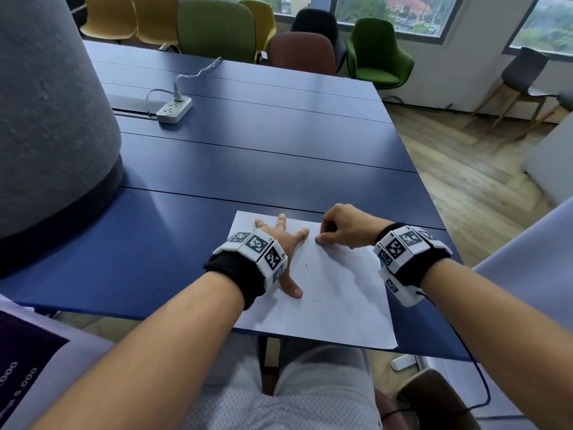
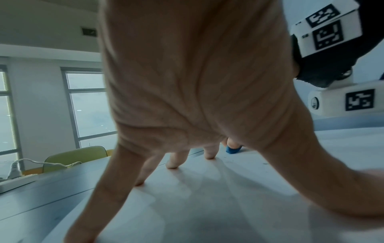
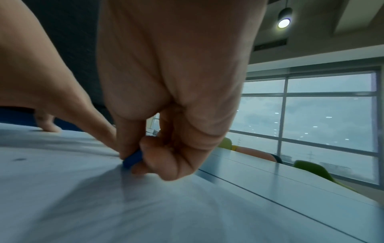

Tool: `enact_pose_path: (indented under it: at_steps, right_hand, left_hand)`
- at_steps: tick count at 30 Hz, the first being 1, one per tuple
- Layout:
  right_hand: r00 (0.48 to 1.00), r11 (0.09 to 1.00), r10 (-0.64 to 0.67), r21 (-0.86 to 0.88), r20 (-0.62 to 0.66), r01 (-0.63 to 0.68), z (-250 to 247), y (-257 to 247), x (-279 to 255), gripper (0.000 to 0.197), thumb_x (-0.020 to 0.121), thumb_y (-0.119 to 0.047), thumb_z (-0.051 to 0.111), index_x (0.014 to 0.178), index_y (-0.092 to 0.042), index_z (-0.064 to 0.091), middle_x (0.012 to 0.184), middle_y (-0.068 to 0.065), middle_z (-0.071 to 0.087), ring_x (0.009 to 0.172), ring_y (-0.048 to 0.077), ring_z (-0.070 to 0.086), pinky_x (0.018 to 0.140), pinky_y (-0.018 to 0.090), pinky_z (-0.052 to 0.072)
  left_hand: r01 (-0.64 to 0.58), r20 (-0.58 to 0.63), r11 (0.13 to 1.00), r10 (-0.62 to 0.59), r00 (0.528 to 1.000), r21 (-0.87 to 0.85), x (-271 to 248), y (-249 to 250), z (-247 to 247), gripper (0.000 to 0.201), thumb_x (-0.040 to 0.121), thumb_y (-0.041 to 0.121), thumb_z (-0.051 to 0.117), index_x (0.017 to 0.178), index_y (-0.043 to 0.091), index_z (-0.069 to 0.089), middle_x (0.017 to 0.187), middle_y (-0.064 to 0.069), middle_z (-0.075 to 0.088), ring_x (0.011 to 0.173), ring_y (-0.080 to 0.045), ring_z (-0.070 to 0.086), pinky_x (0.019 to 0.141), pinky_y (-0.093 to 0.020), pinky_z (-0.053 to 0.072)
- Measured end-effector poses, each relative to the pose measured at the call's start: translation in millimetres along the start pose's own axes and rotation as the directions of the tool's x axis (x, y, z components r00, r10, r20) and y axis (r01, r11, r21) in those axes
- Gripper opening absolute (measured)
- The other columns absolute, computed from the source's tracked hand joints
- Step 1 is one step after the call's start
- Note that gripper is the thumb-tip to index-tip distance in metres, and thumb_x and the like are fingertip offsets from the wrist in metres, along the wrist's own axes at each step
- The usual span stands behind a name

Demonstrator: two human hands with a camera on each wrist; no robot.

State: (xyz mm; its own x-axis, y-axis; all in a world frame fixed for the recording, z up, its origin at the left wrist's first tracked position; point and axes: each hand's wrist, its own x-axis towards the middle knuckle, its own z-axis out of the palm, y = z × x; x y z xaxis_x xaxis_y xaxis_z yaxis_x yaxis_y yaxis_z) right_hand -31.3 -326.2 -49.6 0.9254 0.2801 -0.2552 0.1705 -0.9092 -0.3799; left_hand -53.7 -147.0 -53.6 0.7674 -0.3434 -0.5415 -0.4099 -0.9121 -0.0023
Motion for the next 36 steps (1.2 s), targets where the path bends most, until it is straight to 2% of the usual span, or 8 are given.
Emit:
enact_pose_path:
  at_steps: [5,10,13,19,24,28,33,36]
  right_hand:
    - [0.991,0.995,-0.098,-0.007,0.086,0.099,10,-2,-10,0.014,0.086,-0.028,0.068,0.077,-0.021,0.060,0.068,-0.008,0.065,0.061,0.007,0.060,0.060,0.025,0.049]
    - [0.997,0.997,-0.028,0.076,-0.068,0.033,5,12,-6,0.009,0.084,-0.021,0.069,0.084,-0.014,0.063,0.061,-0.005,0.068,0.053,-0.001,0.059,0.059,0.014,0.042]
    - [0.996,0.991,-0.081,0.101,-0.030,0.084,15,4,-13,0.010,0.084,-0.019,0.069,0.087,-0.014,0.061,0.065,0.000,0.070,0.052,-0.001,0.059,0.055,0.007,0.042]
    - [0.995,0.996,-0.030,0.076,-0.091,0.037,6,13,-5,0.012,0.082,-0.018,0.072,0.081,-0.012,0.062,0.062,-0.003,0.067,0.049,-0.002,0.059,0.059,0.019,0.046]
    - [0.991,0.992,-0.122,0.032,0.052,0.120,11,-2,-14,0.012,0.083,-0.020,0.072,0.079,-0.015,0.061,0.065,-0.006,0.065,0.055,0.004,0.059,0.059,0.021,0.050]
    - [0.994,0.998,-0.068,-0.021,-0.080,0.067,5,3,-7,0.013,0.084,-0.021,0.071,0.079,-0.019,0.059,0.069,-0.011,0.058,0.063,0.004,0.055,0.063,0.022,0.043]
    - [0.987,0.988,-0.150,-0.019,0.060,0.151,11,-8,-14,0.013,0.083,-0.021,0.070,0.078,-0.021,0.059,0.068,-0.011,0.058,0.059,0.004,0.053,0.058,0.019,0.043]
    - [0.995,0.996,-0.091,-0.017,-0.052,0.090,6,-5,-7,0.011,0.084,-0.020,0.070,0.082,-0.018,0.060,0.070,-0.011,0.057,0.063,0.004,0.054,0.064,0.023,0.042]
  left_hand:
    - [0.002,0.019,1.000,-0.002,1.000,-0.013,1,0,0,0.136,0.056,0.067,0.082,0.153,0.043,-0.009,0.161,-0.011,-0.020,0.143,-0.056,-0.003,0.109,-0.065,0.030]
    - [0.007,0.021,1.000,-0.006,1.000,-0.011,1,1,-1,0.135,0.057,0.067,0.082,0.153,0.042,-0.009,0.162,-0.009,-0.020,0.143,-0.055,-0.003,0.110,-0.063,0.030]
    - [0.011,0.020,1.000,-0.011,1.000,0.005,0,1,-1,0.135,0.057,0.068,0.081,0.153,0.042,-0.010,0.162,-0.010,-0.019,0.142,-0.056,0.000,0.109,-0.064,0.031]
    - [0.009,0.010,1.000,-0.009,1.000,-0.013,-1,2,0,0.134,0.058,0.066,0.082,0.153,0.042,-0.010,0.161,-0.010,-0.020,0.143,-0.056,-0.002,0.108,-0.064,0.031]
    - [0.010,0.006,1.000,-0.010,1.000,-0.022,-1,1,1,0.134,0.058,0.065,0.082,0.153,0.043,-0.010,0.161,-0.010,-0.020,0.142,-0.057,-0.003,0.108,-0.065,0.031]
    - [0.004,0.003,0.999,-0.004,1.000,-0.036,-1,1,1,0.134,0.058,0.065,0.083,0.153,0.043,-0.009,0.161,-0.009,-0.020,0.142,-0.056,-0.005,0.108,-0.065,0.030]
    - [0.003,-0.004,0.999,-0.003,1.000,-0.046,-1,-1,2,0.134,0.058,0.064,0.083,0.153,0.042,-0.008,0.161,-0.009,-0.020,0.142,-0.056,-0.006,0.108,-0.067,0.028]
    - [-0.001,-0.010,0.999,0.001,1.000,-0.043,-1,-1,3,0.134,0.058,0.064,0.083,0.153,0.043,-0.009,0.162,-0.009,-0.020,0.143,-0.056,-0.005,0.108,-0.067,0.028]
